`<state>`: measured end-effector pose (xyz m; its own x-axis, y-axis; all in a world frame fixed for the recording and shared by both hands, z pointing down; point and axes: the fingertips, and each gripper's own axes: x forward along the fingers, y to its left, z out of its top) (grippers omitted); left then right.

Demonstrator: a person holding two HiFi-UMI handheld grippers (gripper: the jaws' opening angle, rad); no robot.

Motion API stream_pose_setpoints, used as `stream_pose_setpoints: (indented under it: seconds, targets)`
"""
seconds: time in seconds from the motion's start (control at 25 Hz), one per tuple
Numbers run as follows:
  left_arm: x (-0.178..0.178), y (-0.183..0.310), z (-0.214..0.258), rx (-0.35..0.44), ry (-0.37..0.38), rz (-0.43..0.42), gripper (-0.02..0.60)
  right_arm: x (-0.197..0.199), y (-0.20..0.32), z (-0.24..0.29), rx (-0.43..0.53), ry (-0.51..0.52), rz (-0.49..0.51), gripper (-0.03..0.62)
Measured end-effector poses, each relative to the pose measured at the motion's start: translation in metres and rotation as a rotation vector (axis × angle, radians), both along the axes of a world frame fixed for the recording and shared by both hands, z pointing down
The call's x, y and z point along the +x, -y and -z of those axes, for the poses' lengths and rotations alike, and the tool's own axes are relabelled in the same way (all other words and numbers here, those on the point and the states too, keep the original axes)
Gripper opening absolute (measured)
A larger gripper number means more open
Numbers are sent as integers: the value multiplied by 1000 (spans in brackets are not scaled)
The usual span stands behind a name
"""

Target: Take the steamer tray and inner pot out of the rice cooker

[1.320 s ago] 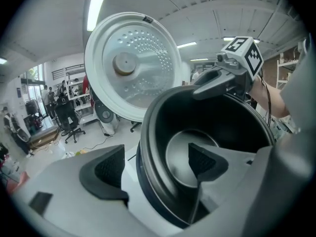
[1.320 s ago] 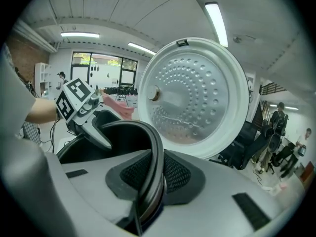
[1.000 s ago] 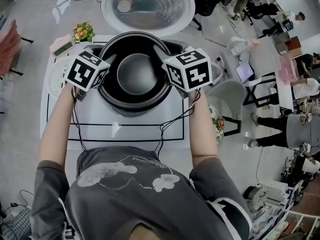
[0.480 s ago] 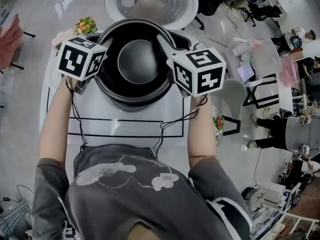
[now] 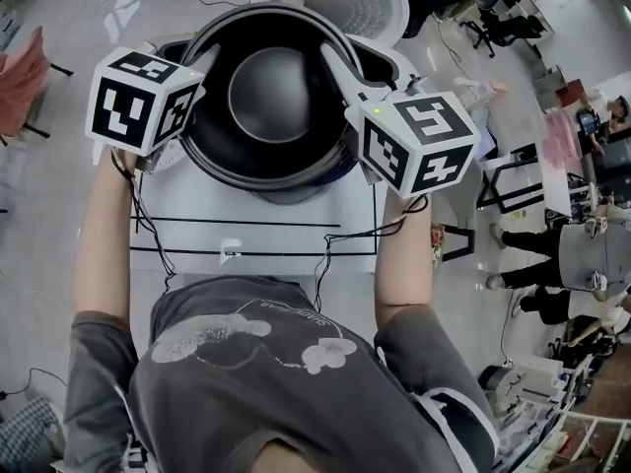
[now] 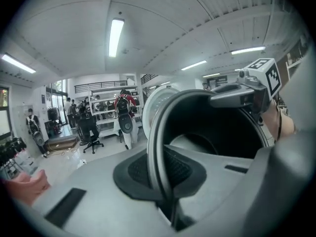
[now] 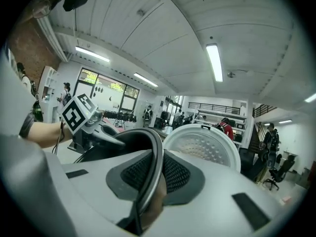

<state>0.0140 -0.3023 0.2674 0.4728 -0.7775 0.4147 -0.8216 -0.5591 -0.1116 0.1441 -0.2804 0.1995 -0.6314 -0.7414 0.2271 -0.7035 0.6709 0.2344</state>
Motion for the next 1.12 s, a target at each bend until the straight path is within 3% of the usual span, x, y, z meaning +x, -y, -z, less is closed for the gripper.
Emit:
stream_pose_setpoints:
  seconds: [0.24, 0.52, 1.12]
  targets:
    - [-64, -39, 12, 22, 22, 31, 23, -62, -35, 8, 26, 18, 29, 78]
    - [-127, -85, -11, -42, 28, 46, 23, -125, -76, -15, -38, 21, 38, 80]
    - [-173, -151, -142, -296, 54, -22, 23, -168, -135, -151, -284, 3, -48, 80]
